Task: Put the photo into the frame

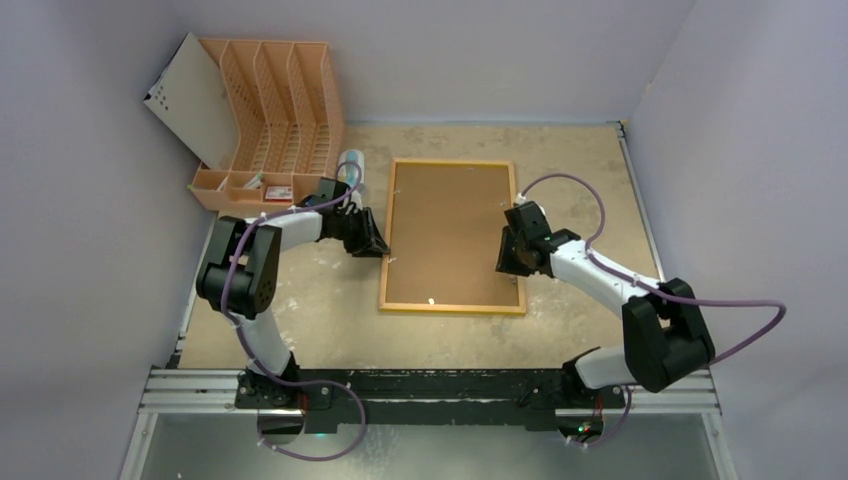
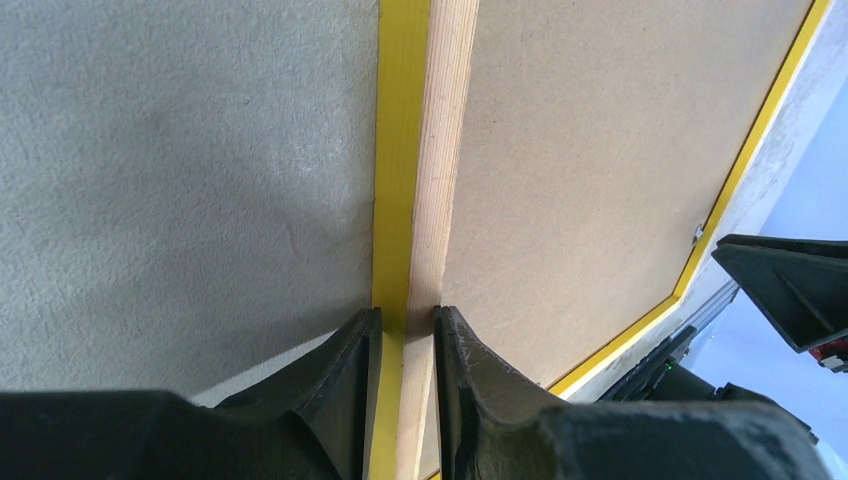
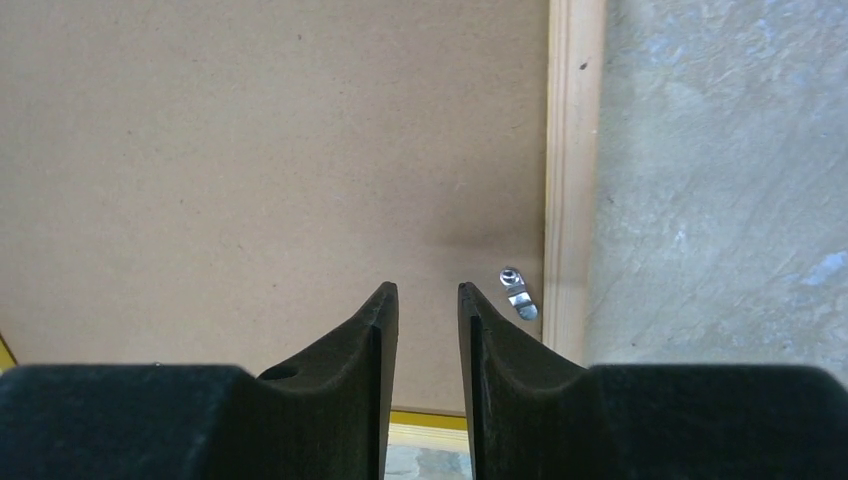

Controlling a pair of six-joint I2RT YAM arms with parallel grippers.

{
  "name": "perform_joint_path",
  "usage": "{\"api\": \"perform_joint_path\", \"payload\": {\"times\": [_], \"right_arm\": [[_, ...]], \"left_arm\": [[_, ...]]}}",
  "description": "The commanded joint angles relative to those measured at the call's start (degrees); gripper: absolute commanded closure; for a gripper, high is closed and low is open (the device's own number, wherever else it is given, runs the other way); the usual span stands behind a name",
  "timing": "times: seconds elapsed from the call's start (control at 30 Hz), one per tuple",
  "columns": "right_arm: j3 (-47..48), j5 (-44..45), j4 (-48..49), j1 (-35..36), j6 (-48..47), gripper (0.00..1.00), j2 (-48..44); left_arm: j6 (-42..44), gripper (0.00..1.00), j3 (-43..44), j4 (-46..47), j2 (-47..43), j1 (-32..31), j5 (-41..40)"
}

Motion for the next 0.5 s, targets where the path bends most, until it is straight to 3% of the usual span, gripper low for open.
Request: {"api": "perform_joint_path", "payload": {"times": [0.0, 0.47], "right_arm": [[-0.1, -3.0, 0.8, 0.0, -1.8, 0.69, 1.0], [-0.3, 1.4, -4.6, -0.1, 1.1, 0.76, 6.2]], "left_arm": [[2.3, 0.73, -0.3, -4.3, 1.9, 0.7, -5.0], [2.4, 0.74, -0.3, -4.4, 2.2, 0.8, -5.7]]}}
